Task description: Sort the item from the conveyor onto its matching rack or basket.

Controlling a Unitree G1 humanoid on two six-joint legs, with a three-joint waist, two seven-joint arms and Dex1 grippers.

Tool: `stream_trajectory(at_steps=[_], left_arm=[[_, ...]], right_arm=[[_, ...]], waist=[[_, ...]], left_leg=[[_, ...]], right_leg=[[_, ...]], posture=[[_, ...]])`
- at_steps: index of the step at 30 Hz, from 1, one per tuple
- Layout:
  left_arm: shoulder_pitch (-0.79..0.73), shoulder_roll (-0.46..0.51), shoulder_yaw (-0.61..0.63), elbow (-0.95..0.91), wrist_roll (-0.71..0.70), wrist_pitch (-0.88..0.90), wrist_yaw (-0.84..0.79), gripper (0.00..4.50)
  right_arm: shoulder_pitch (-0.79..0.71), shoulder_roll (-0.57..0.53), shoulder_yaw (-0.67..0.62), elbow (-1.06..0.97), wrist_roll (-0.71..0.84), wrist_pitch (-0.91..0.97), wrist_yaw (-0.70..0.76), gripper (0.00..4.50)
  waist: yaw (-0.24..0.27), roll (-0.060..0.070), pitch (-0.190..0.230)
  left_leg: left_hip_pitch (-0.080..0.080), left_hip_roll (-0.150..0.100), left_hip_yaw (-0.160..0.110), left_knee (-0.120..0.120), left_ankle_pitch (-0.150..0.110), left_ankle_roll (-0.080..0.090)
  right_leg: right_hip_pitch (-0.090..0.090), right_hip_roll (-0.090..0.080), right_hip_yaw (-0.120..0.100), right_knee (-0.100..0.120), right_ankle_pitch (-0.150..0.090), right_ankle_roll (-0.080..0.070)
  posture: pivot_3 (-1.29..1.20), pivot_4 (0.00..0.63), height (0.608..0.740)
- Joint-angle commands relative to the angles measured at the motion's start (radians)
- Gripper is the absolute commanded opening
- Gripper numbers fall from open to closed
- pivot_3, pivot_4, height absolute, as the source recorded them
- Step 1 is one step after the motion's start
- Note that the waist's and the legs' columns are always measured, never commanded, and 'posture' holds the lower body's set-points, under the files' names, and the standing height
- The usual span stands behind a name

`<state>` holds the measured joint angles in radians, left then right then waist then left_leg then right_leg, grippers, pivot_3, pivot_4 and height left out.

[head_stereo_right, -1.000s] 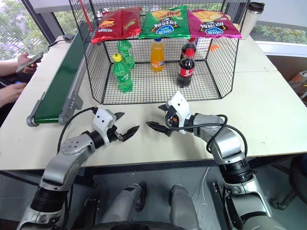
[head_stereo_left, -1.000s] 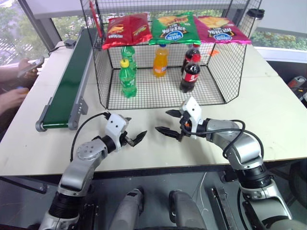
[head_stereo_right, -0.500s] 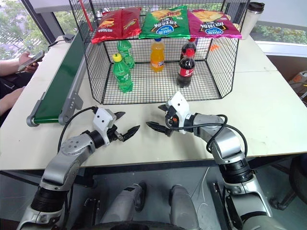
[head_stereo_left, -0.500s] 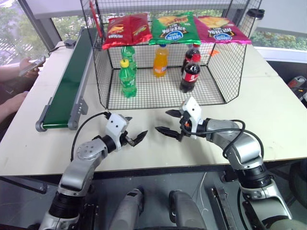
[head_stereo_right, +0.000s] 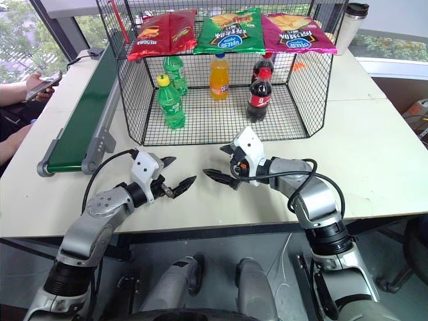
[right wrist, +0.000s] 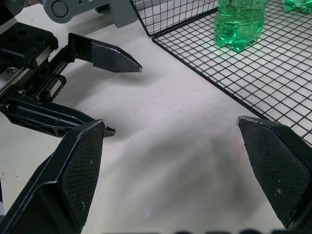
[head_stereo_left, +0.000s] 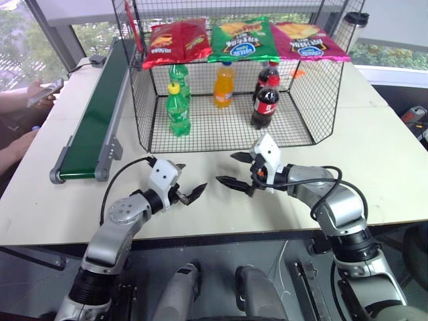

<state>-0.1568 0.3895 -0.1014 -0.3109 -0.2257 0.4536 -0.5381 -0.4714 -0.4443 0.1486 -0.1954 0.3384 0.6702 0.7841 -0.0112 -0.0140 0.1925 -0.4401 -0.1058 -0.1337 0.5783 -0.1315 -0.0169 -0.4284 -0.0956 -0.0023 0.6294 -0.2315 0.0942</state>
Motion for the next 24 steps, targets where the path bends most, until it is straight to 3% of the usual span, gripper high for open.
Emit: stream_trajectory(at_steps=[1, 24], left_arm=[[-0.002, 0.004, 0.004, -0.021, 0.004, -0.008, 0.003, 4.5], [-0.011, 0.006, 0.003, -0.014, 0.006, -0.007, 0.003, 4.5]], right_arm=[[-0.021, -0.004, -0.006, -0.057, 0.016, -0.013, 0.006, 4.45], [-0.022, -0.007, -0.006, -0.054, 0.016, -0.015, 0.019, 4.45]], waist=[[0.0, 0.0, 0.0], [0.0, 0.0, 0.0]], left_leg=[[0.0, 0.0, 0.0, 0.0, 0.0, 0.0], [0.0, 0.0, 0.0, 0.0, 0.0, 0.0]], right_leg=[[0.0, 0.0, 0.0, 0.0, 0.0, 0.0], [0.0, 0.0, 0.0, 0.0, 0.0, 0.0]], posture=[[0.0, 0.15, 0.739], [0.0, 0.15, 0.739]])
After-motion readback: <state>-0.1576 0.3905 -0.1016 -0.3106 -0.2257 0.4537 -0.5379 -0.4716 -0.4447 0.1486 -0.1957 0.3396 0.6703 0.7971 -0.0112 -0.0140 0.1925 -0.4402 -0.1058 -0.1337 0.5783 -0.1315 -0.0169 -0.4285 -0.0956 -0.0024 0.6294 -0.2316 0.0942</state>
